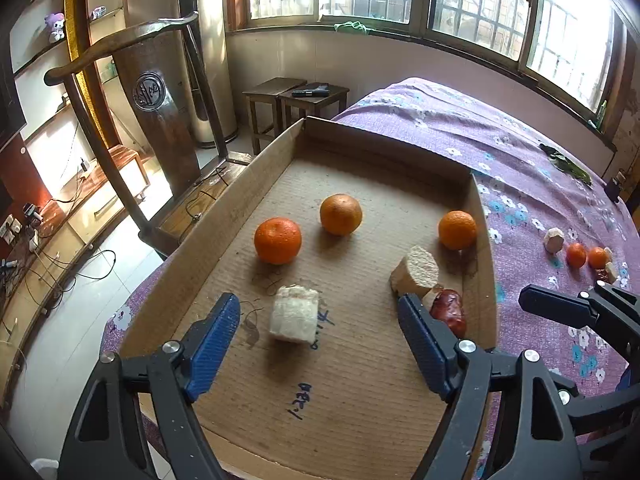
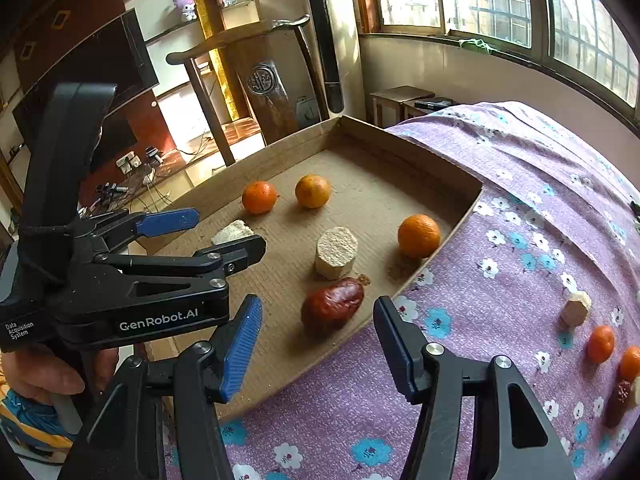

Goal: Organize fruits
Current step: 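Lower the white piece and the brown date into the box and open both tools, then grasp a white cylindrical piece with the left tool while the right tool reaches an orange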

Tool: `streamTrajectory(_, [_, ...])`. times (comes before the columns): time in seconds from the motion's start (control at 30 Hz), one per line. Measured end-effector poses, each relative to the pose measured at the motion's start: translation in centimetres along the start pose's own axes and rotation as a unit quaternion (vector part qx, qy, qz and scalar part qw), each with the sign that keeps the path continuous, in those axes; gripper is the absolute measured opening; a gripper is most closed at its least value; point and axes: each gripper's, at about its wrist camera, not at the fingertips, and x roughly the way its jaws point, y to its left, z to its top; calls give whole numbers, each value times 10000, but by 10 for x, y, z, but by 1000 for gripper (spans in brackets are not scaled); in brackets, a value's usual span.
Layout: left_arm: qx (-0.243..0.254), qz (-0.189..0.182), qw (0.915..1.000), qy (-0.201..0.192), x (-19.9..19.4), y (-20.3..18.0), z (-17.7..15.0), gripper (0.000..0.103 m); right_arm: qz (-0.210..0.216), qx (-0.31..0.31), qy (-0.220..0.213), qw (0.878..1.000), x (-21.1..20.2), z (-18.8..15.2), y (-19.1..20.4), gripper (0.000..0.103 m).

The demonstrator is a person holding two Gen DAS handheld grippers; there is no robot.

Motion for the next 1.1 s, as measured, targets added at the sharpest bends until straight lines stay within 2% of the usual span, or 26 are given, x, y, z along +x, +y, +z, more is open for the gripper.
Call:
streamTrajectory(0.3, [266, -131, 9993, -217, -17, -39, 4, 85, -317, 362, -256, 9985, -39, -15, -32, 68])
streamTrajectory(0.63, [625, -543, 9963, -215, -19, -101, 7, 86, -692, 859, -427, 9930, -81, -41, -82, 75])
streamTrajectory(0.83, [895, -869, 9922, -56, -9, -142, 10, 86, -1004, 1065, -369, 9885, -99, -63, -113, 76])
streamTrajectory(1.1, [1138, -1290, 9845, 357, 21, -197, 18, 86, -1227, 1443, -316, 9814, -117, -90, -155, 76])
